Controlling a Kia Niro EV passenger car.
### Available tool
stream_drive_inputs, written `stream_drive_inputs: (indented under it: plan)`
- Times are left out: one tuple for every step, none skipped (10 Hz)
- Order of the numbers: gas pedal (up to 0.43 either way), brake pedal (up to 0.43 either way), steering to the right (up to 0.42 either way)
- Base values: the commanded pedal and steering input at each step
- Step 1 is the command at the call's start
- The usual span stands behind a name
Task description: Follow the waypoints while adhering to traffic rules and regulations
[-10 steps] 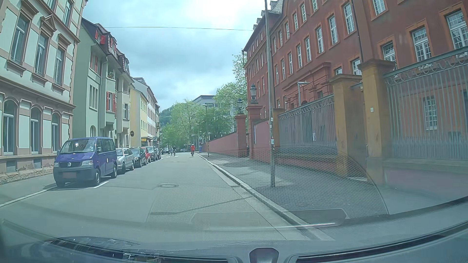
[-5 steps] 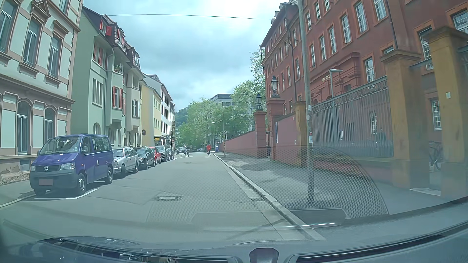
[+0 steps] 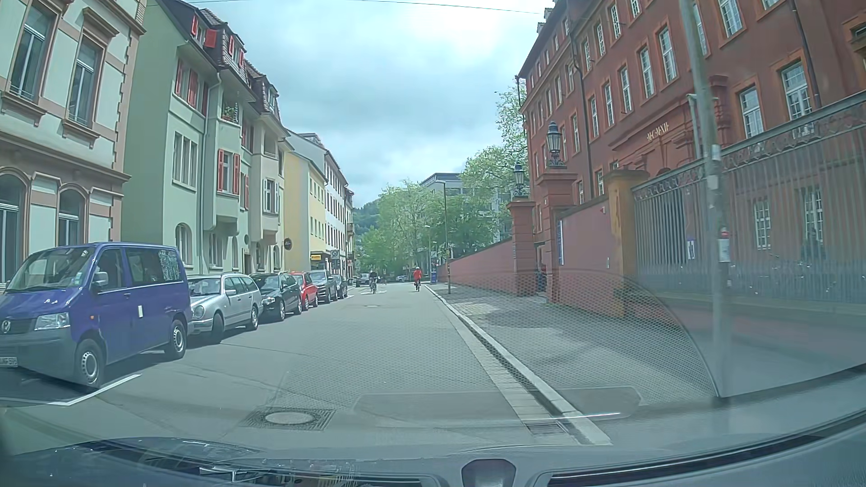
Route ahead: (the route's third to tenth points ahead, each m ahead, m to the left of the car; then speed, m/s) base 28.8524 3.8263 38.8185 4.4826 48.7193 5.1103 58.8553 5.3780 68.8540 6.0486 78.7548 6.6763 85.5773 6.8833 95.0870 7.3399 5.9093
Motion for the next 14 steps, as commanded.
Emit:
stream_drive_inputs:
  plan:
    - [0.138, 0.000, -0.066]
    - [0.138, 0.000, -0.057]
    - [0.138, 0.000, -0.045]
    - [0.138, 0.000, -0.031]
    - [0.138, 0.000, -0.020]
    - [0.138, 0.000, -0.014]
    - [0.130, 0.000, -0.011]
    - [0.130, 0.000, -0.009]
    - [0.130, 0.000, -0.008]
    - [0.130, 0.000, -0.009]
    - [0.130, 0.000, -0.012]
    - [0.130, 0.000, -0.017]
    - [0.130, 0.000, -0.018]
    - [0.130, 0.000, -0.017]
